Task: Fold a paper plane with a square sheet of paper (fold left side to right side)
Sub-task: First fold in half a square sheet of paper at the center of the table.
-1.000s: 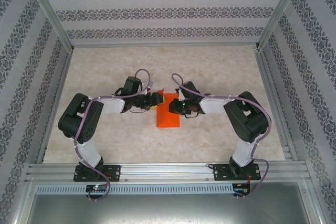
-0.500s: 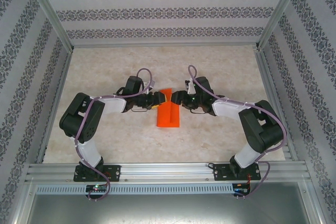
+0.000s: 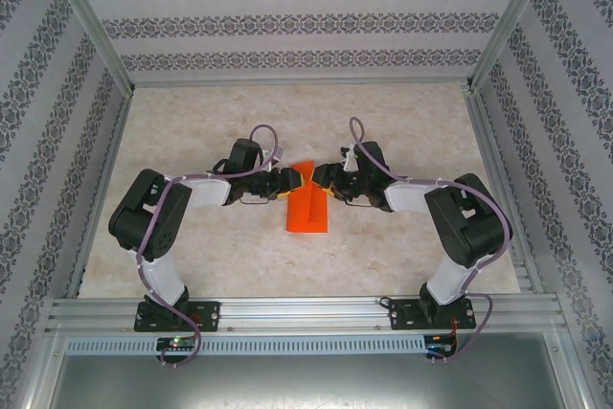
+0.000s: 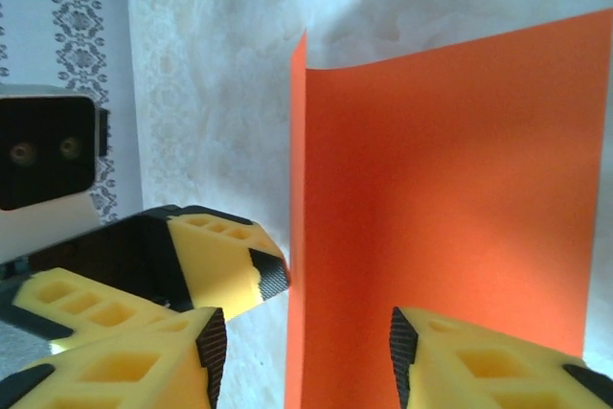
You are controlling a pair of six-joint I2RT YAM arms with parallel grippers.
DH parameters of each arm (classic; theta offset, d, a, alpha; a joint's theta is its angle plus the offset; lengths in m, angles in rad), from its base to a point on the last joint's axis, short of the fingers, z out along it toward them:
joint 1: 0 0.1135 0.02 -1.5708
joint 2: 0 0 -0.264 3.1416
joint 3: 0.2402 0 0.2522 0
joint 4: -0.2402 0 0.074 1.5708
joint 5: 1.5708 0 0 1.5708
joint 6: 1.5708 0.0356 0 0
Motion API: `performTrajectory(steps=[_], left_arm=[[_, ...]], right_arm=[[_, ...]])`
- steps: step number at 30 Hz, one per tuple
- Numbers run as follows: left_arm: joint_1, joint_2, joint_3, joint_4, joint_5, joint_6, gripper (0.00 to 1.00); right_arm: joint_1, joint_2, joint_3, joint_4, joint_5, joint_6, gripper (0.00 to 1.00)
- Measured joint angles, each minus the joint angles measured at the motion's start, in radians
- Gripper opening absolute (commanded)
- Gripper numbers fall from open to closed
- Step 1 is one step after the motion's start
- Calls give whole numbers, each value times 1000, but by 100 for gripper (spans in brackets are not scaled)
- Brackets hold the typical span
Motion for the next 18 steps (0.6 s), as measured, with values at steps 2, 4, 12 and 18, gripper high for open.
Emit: performTrajectory(steps=[2,4,12,18], left_arm=[[0,0,0,0,0,0,55],[0,0,0,0,0,0,55],[0,2,0,0,0,0,55],[0,1,0,-1,-5,1,59]], right_arm=[[2,17,3,2,-3,5,40],[6,31,5,3,-8,16,34],[20,62,12,11,-30,36,4],[20,62,30,-3,-33,19,0]])
